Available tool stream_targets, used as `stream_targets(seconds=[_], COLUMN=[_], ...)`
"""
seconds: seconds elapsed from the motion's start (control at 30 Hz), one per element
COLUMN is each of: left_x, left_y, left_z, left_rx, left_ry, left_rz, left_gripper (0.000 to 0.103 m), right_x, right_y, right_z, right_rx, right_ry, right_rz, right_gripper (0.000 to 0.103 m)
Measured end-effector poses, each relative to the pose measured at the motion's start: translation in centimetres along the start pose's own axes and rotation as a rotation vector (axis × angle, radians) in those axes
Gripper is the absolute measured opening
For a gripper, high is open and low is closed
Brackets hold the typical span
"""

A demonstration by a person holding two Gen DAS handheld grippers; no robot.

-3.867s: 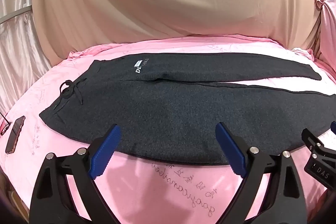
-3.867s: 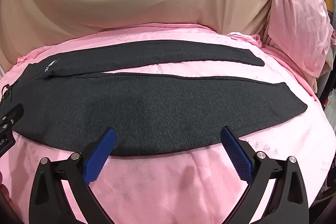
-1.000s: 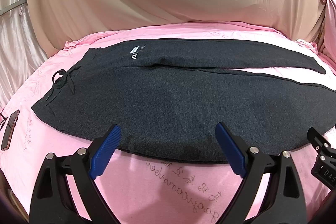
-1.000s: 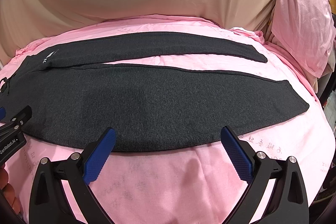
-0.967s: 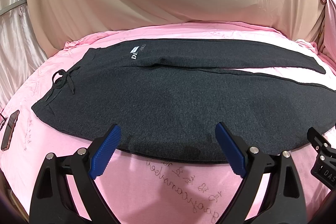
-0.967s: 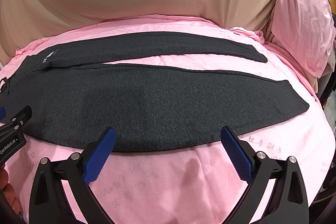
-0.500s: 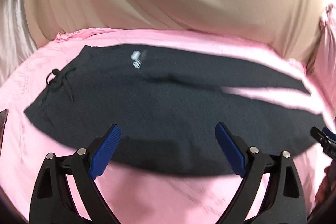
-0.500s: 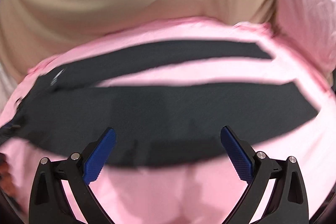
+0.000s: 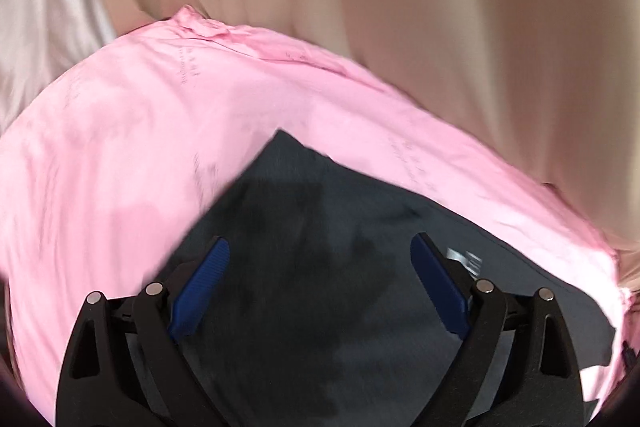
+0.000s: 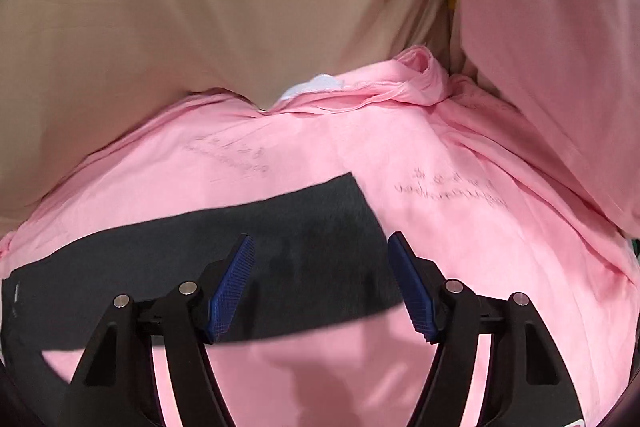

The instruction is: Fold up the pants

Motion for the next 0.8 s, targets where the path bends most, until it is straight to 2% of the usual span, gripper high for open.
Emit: stream_targets(seconds=[0.03,0.2,0.27,0.33,0.43,0.47,0.5,0.53,0.57,0.6,0.63,0.73,0.8], left_x=[-1.5,-5.8,-7.8,-9.3,-11.0,-11.5,-11.8,-12.1,-12.1,-12.0,-11.7,-9.9,-7.8], left_y=[-1.0,-3.8,-4.6,-5.2,-5.6,-5.8,-5.8,-5.8,-5.9,-6.0,-5.9,-5.5,-5.3], left_z=[-0.2,-0.2,0.1,0.1,-0.4,-0.6,-0.9,-1.0,-1.0,-0.7,-0.4,0.0,0.1], left_rx=[0.008,0.002,-0.028,-0.053,-0.038,-0.025,-0.01,-0.003,-0.014,-0.031,-0.05,-0.063,-0.066], left_ry=[-0.024,-0.039,-0.048,-0.093,-0.117,-0.109,-0.099,-0.096,-0.1,-0.09,-0.093,-0.066,-0.039], left_rz=[-0.012,-0.055,-0.083,-0.096,-0.117,-0.121,-0.128,-0.133,-0.118,-0.115,-0.113,-0.083,-0.042], left_gripper=[0.09,0.091,0.091,0.091,0.091,0.087,0.081,0.07,0.059,0.054,0.045,0.033,0.031], right_x=[-1.1,-5.5,-6.2,-6.3,-6.1,-6.2,-6.1,-6.0,-5.8,-5.7,-5.3,-3.6,-1.9], right_y=[-0.4,-1.1,-1.0,-0.9,-0.5,-0.4,-0.2,0.0,0.3,0.5,0.9,1.7,1.9], right_z=[-0.2,-0.7,-0.8,-0.7,-0.5,-0.6,-0.8,-0.9,-1.1,-1.2,-1.6,-2.8,-2.7], right_rx=[0.01,0.044,0.038,0.026,0.009,0.012,0.022,0.029,0.031,0.033,0.036,0.071,0.069], right_ry=[0.008,0.053,0.054,0.045,0.03,0.027,0.019,0.005,-0.008,-0.021,-0.04,-0.029,-0.046], right_rz=[-0.019,-0.065,-0.068,-0.051,-0.034,-0.029,-0.024,-0.022,-0.022,-0.024,-0.028,0.005,0.033], right_gripper=[0.067,0.068,0.07,0.071,0.069,0.066,0.056,0.042,0.036,0.019,0.006,0.005,0.005])
Point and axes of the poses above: each gripper's, at about its wrist camera, not at the fingertips, and x roughly against the way its jaws point, z to its right, y to its underside, the point moved 1 cm from there along -x, roughly the way its jaws point, and after that the axes turned 4 degrees about -x, right-handed, at the moved point
